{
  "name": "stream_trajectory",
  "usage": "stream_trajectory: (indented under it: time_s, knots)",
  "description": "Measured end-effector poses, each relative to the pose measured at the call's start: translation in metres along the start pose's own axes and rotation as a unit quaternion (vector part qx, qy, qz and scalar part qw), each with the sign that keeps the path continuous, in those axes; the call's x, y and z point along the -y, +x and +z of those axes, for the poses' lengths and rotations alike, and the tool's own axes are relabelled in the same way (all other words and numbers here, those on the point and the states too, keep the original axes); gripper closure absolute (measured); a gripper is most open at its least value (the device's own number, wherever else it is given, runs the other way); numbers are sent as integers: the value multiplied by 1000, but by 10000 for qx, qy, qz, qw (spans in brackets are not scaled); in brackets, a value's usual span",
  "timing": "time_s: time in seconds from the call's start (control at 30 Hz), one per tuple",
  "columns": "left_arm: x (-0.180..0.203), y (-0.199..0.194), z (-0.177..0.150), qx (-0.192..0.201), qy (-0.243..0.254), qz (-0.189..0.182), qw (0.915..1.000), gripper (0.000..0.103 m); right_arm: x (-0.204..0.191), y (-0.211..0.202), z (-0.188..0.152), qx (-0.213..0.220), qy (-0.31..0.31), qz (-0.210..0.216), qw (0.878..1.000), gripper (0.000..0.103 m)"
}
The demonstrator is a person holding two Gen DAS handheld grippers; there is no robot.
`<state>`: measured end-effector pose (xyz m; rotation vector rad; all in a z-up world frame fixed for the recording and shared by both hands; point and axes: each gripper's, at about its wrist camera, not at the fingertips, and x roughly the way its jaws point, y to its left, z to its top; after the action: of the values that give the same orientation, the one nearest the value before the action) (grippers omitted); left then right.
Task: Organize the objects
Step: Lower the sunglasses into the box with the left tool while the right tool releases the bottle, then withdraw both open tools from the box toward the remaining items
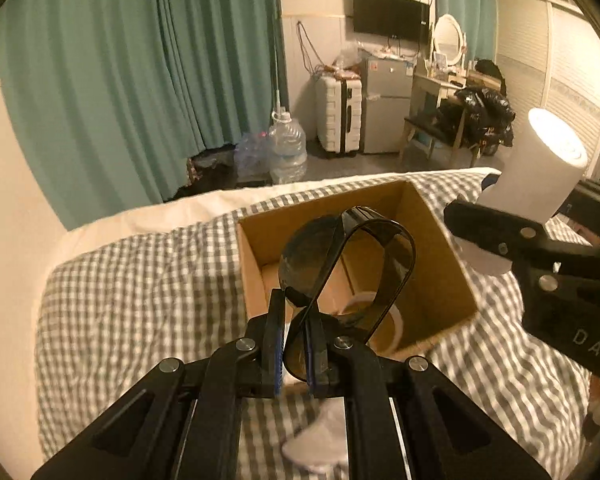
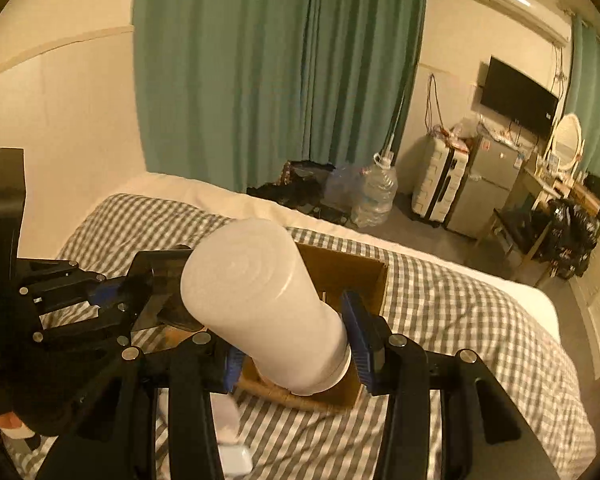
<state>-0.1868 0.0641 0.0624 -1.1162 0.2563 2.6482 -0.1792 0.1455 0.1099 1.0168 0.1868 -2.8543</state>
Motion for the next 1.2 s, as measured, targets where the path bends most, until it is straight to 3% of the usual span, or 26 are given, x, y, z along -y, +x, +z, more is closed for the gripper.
stream_trajectory:
  time_s: [0.27,0.5,0.57,0.63,0.7,0.73,0.77,1.1,1.2]
  knots:
    - [-7,100,-3,-419,123,-26,9990,95,21,113,-17,-712,117,-37,9974,59]
    - [-5,118,-6,-264,172,-161,9994,92,23,143,-36,-788,203,188,9965,59]
    - [-4,116,-8,-329,9,-298,9990,80,24,136,-39,-701,219,158,9972,56]
    - [-2,111,-11,-455,-96,-492,9977,68,26,128,-36,-588,224,50,9980,45]
    - [-1,103,-15,-466,-85,-406,9980,51,29,112,-33,-416,299,38,9987,40]
    - [1,96,-17,-451,-35,-334,9984,35,31,106,-32,-367,349,30,9987,40]
    - [1,87,-19,-421,19,-264,9988,26,32,94,-31,-295,410,4,9987,40]
    - [-12,-24,-22,-44,-68,38,10000,22,29,-18,-22,126,365,-169,9991,36]
    - [-17,-55,-25,64,-106,19,9999,15,21,-58,-16,379,267,-169,9988,35]
